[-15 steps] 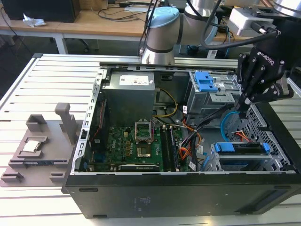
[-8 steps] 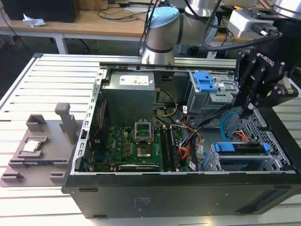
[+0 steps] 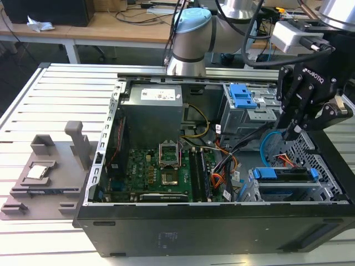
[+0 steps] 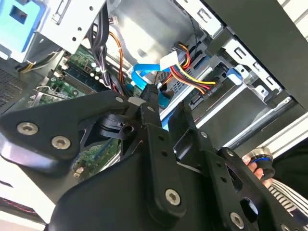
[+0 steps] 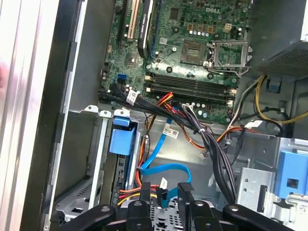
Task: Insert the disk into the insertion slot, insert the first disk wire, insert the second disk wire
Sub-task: 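Insert the second disk wire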
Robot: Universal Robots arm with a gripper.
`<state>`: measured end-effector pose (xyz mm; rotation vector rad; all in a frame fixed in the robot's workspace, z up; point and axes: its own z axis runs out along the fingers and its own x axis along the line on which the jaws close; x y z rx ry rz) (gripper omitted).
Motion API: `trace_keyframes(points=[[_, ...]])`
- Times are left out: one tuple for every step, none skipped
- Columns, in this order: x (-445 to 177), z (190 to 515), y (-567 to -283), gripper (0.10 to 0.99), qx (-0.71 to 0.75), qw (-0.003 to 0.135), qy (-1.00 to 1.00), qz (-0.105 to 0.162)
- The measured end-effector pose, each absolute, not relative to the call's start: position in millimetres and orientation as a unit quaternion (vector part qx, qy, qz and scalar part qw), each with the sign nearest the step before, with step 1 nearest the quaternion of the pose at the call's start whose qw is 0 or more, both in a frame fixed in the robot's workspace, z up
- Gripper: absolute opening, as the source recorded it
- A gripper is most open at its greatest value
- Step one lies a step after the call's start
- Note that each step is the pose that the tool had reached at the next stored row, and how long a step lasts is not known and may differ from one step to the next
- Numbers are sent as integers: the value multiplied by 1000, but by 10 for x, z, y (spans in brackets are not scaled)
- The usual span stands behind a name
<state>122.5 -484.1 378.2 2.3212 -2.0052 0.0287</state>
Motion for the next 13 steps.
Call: trace_keyframes(points=[[1225,3772,-4841,361,756,39,-653,11],[1225,3771,-4841,361,756,40,-653,12],[1225,3772,-4842,361,756,40,-653,12],[1225,3772,-4841,361,756,40,-653,12],[1225,3771,-4841,349,756,40,-653,12],[1225,3771,-4841,349,756,40,-653,12],[1226,3772,-4841,216,756,41,-653,13],[1226,3771,-4841,165,756,41,-653,13],[1225,3771,-4841,165,756,41,-653,13],[1226,3771,-4841,165,756,41,-653,13],[1226,3771,-4841,165,756,41,-653,13],[1225,3771,-4841,165,756,41,-653,13],[1225,3771,-4852,165,756,41,-653,13]])
